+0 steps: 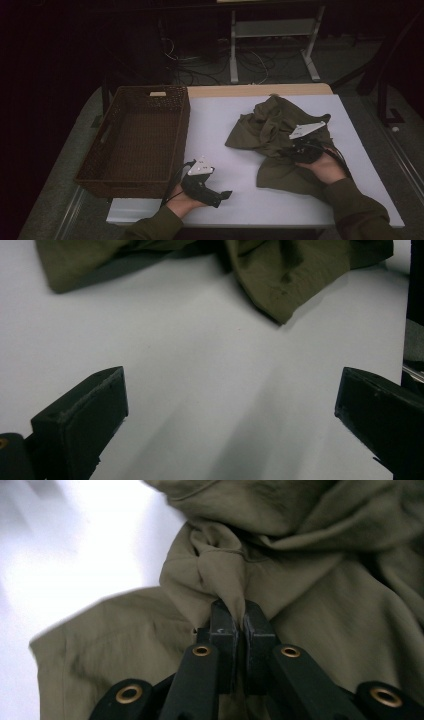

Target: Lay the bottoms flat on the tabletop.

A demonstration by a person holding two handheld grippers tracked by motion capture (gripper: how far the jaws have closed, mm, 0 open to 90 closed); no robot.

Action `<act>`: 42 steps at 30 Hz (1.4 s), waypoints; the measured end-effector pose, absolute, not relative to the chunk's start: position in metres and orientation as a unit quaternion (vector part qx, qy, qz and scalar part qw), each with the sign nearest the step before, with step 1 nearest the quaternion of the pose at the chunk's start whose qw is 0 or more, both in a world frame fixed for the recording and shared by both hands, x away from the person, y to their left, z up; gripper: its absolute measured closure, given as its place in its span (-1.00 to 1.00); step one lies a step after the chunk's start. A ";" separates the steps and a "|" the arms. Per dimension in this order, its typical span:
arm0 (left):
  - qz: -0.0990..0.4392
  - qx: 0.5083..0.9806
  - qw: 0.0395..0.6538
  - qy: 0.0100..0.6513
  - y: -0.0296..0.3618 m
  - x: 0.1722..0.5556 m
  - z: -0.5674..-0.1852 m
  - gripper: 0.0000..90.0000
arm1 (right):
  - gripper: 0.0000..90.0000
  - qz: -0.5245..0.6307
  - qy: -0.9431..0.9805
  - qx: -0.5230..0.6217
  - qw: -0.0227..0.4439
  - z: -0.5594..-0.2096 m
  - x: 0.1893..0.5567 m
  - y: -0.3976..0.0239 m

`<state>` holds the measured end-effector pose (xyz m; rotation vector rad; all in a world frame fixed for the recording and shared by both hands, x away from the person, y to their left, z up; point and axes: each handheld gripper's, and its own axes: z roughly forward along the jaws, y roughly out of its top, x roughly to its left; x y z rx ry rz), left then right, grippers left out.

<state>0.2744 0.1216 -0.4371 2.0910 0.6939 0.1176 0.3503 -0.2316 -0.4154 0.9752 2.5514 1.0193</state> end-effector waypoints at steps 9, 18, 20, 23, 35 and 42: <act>0.047 0.846 0.450 0.281 0.121 0.274 -0.437 -1.00 | 0.89 0.340 0.855 0.374 0.118 -0.416 0.345 -0.281; 0.046 0.848 0.449 0.279 0.120 0.274 -0.438 -1.00 | 0.74 0.337 0.838 0.416 0.108 -0.428 0.352 -0.314; 0.046 0.847 0.449 0.280 0.120 0.274 -0.438 -1.00 | 0.55 0.343 0.836 0.414 0.111 -0.425 0.351 -0.313; 0.046 0.847 0.449 0.280 0.121 0.275 -0.438 -1.00 | 0.38 0.352 0.834 0.407 0.123 -0.418 0.348 -0.311; 0.046 0.848 0.448 0.279 0.120 0.275 -0.438 -1.00 | 0.06 0.401 0.820 0.387 0.133 -0.387 0.340 -0.297; 0.046 0.848 0.448 0.279 0.119 0.275 -0.438 -1.00 | -0.02 0.403 0.824 0.377 0.126 -0.384 0.346 -0.276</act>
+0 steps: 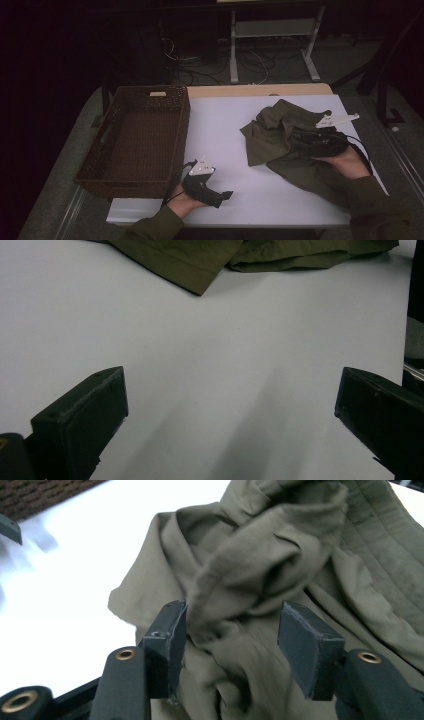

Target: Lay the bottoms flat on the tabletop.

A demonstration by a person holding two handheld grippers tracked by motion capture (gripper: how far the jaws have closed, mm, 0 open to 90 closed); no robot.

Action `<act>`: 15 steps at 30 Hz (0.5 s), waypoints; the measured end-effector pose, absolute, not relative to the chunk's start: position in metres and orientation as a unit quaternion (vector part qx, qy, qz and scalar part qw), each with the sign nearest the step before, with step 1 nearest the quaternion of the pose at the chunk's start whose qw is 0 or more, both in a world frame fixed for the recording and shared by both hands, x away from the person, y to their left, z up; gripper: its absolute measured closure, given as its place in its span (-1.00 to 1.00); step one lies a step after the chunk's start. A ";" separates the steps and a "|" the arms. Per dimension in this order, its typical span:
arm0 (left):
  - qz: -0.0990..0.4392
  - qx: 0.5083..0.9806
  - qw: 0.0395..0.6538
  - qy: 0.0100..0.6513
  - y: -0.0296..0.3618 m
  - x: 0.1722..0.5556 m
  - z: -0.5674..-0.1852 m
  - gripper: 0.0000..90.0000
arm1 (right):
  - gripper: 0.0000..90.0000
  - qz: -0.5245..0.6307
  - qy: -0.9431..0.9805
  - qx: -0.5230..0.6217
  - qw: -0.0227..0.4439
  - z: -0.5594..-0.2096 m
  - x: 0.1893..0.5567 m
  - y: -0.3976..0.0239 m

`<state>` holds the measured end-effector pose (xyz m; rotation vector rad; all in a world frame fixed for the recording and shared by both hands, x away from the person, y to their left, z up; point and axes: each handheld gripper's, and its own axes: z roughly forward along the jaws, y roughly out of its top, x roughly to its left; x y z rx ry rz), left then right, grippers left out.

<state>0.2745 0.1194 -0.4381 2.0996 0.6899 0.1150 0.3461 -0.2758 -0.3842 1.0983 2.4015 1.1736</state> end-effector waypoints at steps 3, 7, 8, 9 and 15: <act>0.047 0.848 0.447 0.279 0.120 0.275 -0.438 -1.00 | -0.05 0.408 0.823 0.376 0.119 -0.383 0.348 -0.267; 0.046 0.848 0.448 0.279 0.119 0.275 -0.438 -1.00 | -0.07 0.405 0.824 0.379 0.116 -0.384 0.352 -0.257; 0.046 0.849 0.448 0.278 0.119 0.274 -0.438 -1.00 | -0.06 0.400 0.826 0.381 0.116 -0.386 0.353 -0.255; 0.047 0.849 0.448 0.278 0.119 0.274 -0.438 -1.00 | -0.01 0.395 0.827 0.384 0.116 -0.388 0.355 -0.253; 0.047 0.849 0.447 0.279 0.120 0.275 -0.438 -1.00 | 0.69 0.374 0.835 0.388 0.115 -0.396 0.362 -0.248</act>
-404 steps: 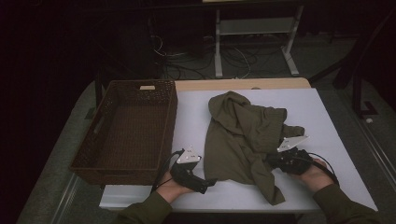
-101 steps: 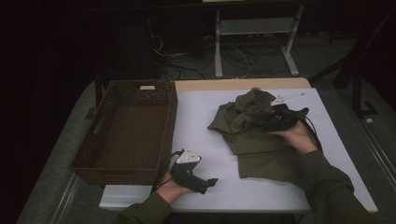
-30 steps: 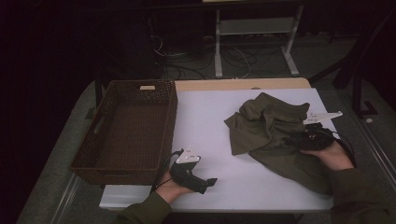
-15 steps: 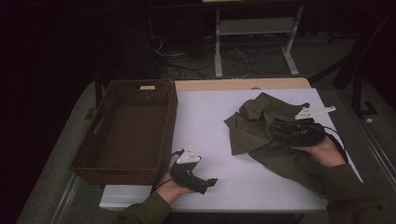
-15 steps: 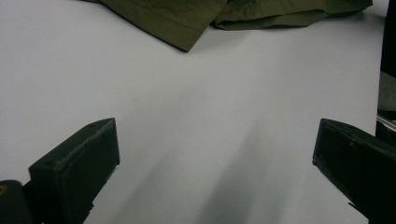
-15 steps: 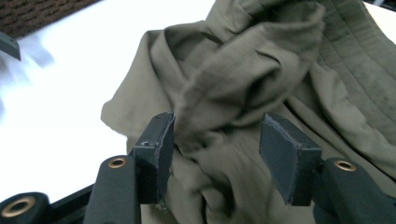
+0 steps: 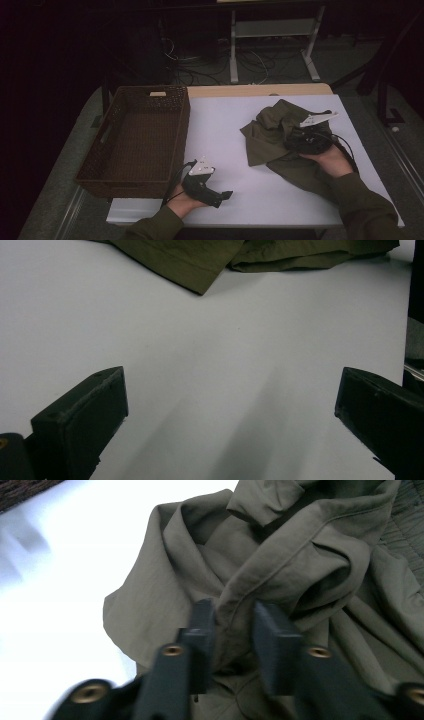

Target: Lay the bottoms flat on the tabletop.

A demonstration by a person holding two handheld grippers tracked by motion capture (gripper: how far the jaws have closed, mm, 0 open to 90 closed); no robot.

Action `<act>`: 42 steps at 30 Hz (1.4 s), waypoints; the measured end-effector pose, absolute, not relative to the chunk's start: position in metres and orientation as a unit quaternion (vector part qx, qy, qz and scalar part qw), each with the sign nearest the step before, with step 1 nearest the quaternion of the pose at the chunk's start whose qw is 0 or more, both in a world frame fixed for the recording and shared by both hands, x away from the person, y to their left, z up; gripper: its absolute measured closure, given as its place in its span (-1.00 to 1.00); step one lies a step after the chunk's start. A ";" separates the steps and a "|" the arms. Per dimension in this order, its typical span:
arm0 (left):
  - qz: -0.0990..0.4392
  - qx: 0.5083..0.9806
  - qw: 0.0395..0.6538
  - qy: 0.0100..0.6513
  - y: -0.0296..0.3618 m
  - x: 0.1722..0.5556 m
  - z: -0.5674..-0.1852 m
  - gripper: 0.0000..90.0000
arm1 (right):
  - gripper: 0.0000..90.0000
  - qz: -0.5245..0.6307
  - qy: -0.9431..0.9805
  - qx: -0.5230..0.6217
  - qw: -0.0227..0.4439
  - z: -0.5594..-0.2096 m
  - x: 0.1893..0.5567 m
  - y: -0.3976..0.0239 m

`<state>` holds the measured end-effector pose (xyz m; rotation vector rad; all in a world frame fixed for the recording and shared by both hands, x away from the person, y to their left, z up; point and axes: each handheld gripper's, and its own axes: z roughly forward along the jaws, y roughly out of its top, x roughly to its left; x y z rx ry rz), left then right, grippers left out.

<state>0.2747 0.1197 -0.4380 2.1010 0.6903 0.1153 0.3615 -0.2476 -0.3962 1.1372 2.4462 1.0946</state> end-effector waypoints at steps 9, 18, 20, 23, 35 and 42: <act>0.046 0.848 0.448 0.279 0.119 0.275 -0.438 -1.00 | 0.94 0.394 0.833 0.365 0.129 -0.386 0.373 -0.234; 0.045 0.847 0.448 0.281 0.120 0.275 -0.438 -1.00 | 0.95 0.420 0.830 0.344 0.127 -0.369 0.404 -0.199; 0.044 0.846 0.450 0.281 0.120 0.275 -0.438 -1.00 | 0.95 0.421 0.833 0.337 0.124 -0.365 0.411 -0.189; 0.044 0.846 0.450 0.282 0.121 0.275 -0.438 -1.00 | 0.95 0.426 0.837 0.322 0.120 -0.359 0.419 -0.172; 0.044 0.844 0.453 0.283 0.122 0.276 -0.437 -1.00 | 0.95 0.424 0.860 0.271 0.086 -0.361 0.438 -0.093; 0.044 0.843 0.455 0.284 0.123 0.276 -0.437 -1.00 | 0.88 0.410 0.875 0.247 0.069 -0.375 0.436 -0.057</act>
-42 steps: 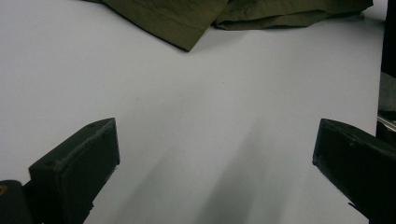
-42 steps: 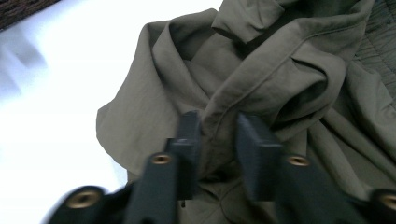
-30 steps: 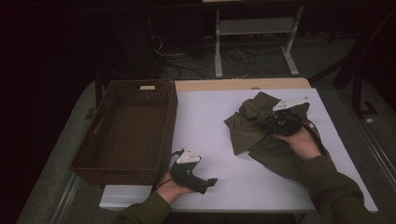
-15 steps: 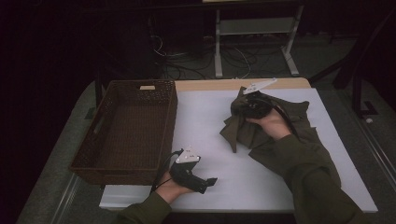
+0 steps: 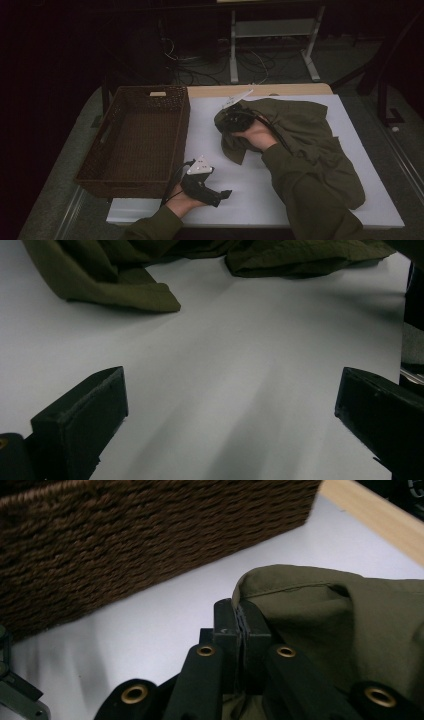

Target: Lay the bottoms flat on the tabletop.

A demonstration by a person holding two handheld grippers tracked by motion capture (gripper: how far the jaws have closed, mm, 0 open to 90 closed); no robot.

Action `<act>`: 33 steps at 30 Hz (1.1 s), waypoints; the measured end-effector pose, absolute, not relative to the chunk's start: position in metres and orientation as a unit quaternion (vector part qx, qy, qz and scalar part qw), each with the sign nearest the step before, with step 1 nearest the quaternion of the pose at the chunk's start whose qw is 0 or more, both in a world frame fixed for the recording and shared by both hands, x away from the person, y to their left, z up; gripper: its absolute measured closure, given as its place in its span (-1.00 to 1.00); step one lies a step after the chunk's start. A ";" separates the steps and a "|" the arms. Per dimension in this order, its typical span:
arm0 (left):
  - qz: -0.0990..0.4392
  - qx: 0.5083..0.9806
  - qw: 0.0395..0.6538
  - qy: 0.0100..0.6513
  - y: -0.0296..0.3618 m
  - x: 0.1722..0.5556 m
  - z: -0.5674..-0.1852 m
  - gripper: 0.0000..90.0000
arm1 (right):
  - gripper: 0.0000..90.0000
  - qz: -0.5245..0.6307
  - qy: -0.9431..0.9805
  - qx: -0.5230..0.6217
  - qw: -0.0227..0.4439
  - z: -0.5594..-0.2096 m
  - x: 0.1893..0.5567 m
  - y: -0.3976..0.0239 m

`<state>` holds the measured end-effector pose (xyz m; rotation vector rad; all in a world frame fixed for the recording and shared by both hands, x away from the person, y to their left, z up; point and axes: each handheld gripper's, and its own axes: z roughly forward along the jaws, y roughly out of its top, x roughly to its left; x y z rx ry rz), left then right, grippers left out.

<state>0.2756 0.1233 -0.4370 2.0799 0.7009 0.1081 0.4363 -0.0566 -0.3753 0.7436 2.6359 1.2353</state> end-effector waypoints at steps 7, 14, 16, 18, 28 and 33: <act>0.043 0.844 0.453 0.284 0.123 0.276 -0.438 -1.00 | 0.30 0.428 0.863 0.260 0.074 -0.372 0.425 -0.072; 0.042 0.846 0.450 0.283 0.121 0.275 -0.438 -1.00 | 0.26 0.452 0.846 0.272 0.081 -0.361 0.408 -0.116; 0.042 0.847 0.449 0.283 0.120 0.276 -0.439 -1.00 | 0.33 0.456 0.843 0.273 0.075 -0.359 0.402 -0.129; 0.042 0.846 0.449 0.285 0.120 0.276 -0.439 -1.00 | 0.48 0.456 0.844 0.273 0.073 -0.360 0.396 -0.141; 0.043 0.847 0.447 0.284 0.119 0.275 -0.439 -1.00 | 0.82 0.437 0.856 0.270 0.060 -0.376 0.361 -0.180; 0.042 0.846 0.449 0.285 0.120 0.275 -0.439 -1.00 | 0.85 0.411 0.870 0.266 0.049 -0.394 0.345 -0.180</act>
